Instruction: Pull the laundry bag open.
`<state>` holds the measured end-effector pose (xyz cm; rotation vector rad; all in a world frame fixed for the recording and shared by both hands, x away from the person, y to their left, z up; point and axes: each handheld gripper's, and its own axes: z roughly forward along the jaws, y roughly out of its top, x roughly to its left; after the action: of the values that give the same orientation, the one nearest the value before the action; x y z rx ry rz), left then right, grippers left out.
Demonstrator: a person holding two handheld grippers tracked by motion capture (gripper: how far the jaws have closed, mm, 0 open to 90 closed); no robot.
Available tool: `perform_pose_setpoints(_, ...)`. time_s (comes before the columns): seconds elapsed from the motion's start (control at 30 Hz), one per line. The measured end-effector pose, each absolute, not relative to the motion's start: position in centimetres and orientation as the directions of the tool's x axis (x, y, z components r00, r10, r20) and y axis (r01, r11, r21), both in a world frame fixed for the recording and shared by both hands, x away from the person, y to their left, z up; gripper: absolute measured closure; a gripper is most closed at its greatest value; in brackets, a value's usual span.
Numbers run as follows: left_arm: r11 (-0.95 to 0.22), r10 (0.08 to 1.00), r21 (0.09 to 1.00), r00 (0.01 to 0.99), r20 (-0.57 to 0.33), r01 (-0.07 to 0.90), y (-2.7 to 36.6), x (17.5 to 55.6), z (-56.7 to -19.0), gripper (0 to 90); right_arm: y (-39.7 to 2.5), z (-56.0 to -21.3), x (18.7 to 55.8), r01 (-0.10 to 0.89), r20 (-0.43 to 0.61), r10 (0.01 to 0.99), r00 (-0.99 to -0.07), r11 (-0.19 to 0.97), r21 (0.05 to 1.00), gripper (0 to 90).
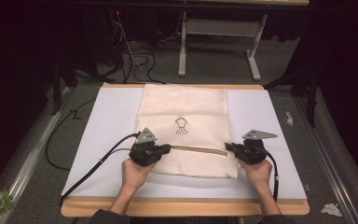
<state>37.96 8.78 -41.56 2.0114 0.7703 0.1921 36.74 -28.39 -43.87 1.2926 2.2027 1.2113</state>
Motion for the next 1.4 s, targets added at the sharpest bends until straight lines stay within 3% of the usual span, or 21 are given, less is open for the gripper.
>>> perform_pose_setpoints(1.4, -0.312, 0.664, 0.831, 0.732, -0.155, 0.460, 13.3, 37.4, -41.3, 87.2, -28.8, -43.6, 37.1, 0.569, 0.126, 0.837, -0.532, 0.243, 0.786, 88.0)
